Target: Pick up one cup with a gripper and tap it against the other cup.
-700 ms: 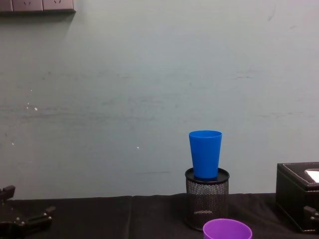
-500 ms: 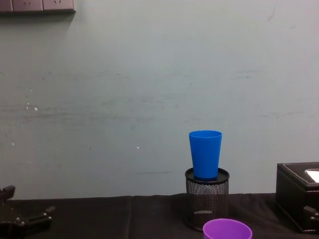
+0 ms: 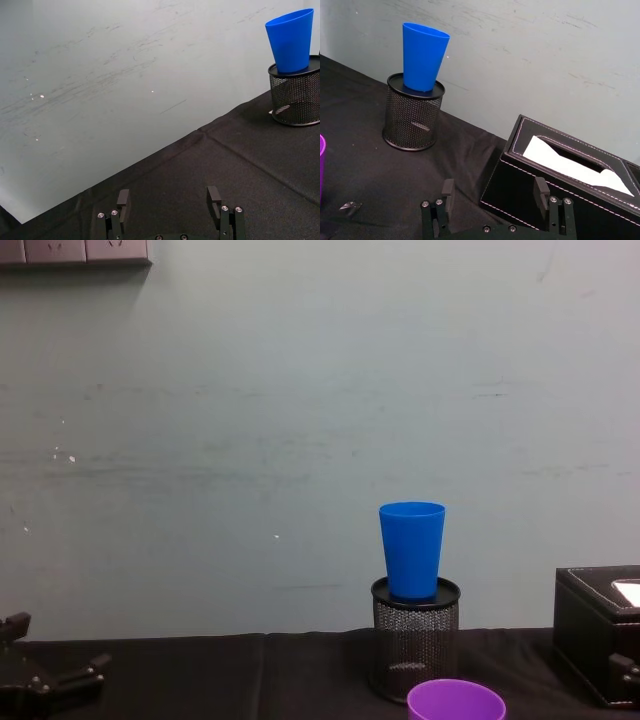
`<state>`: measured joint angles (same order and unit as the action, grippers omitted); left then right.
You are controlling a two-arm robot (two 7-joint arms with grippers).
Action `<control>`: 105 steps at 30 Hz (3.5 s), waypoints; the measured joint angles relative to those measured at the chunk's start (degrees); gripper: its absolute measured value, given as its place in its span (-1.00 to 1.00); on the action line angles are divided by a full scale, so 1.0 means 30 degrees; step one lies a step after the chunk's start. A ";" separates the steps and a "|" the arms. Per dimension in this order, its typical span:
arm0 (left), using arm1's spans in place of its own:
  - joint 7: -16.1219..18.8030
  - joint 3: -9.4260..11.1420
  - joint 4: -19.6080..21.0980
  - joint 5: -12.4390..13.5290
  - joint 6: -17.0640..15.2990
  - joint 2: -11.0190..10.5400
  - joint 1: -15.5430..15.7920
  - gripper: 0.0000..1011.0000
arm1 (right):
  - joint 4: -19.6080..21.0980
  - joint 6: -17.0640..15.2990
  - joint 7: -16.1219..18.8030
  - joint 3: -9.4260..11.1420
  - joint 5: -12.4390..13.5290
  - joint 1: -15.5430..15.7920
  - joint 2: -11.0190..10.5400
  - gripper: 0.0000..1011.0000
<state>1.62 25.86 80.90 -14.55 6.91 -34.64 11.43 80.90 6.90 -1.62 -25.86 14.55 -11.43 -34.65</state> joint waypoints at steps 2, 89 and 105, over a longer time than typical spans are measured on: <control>0.0000 0.0000 0.0000 0.0000 0.0000 -0.0001 0.0001 0.98 | -0.0001 0.0000 0.0000 0.0000 0.0000 0.0000 0.0000 0.98; 0.0000 -0.0001 0.0000 0.0000 0.0000 -0.0001 0.0001 0.98 | -0.3327 0.2214 0.8929 0.0074 0.0978 -0.0780 0.5122 0.98; 0.0000 0.0000 0.0000 0.0000 0.0000 -0.0001 0.0002 0.98 | -0.3357 0.2275 0.9021 0.0104 0.0959 -0.0762 0.5161 0.67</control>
<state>1.62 25.86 80.90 -14.55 6.91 -34.65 11.43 70.83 13.73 25.44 -25.55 17.42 -13.72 -19.16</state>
